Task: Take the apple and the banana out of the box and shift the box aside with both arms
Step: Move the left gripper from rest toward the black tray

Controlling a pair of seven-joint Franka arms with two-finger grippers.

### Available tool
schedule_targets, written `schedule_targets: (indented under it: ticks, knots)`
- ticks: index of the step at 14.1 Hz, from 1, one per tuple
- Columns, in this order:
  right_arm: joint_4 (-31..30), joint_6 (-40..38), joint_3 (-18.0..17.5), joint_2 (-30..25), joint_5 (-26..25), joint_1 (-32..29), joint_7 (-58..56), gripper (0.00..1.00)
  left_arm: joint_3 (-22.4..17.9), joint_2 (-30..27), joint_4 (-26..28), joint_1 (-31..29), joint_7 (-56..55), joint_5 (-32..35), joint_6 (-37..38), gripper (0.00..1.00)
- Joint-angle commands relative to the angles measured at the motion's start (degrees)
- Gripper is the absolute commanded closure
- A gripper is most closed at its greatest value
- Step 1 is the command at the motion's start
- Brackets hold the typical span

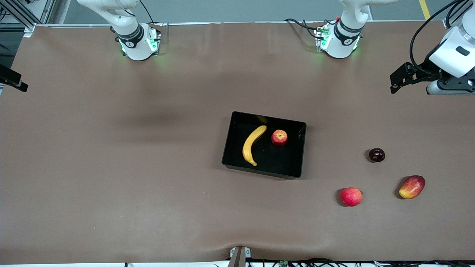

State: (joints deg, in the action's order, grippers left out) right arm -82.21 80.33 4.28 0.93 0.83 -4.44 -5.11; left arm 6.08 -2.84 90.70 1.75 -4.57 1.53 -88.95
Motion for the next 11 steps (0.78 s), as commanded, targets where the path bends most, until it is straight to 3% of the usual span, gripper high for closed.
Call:
schedule_targets:
  ticks: [1,6,11]
  knots:
    - [0.0,-0.3,-1.1,0.0,0.0,-1.8,0.1,0.0,0.1,0.5,-1.2,0.2,-0.2,-0.5,1.1,0.0]
    - [0.0,-0.2,-1.1,0.0,0.0,-1.8,0.1,0.0,0.2,1.3,-2.0,0.5,-0.2,-0.3,1.1,0.0]
    - [0.0,-0.3,-1.0,0.1,0.0,-1.9,0.1,0.0,1.6,6.3,-2.4,2.0,-1.1,-0.3,0.4,0.0]
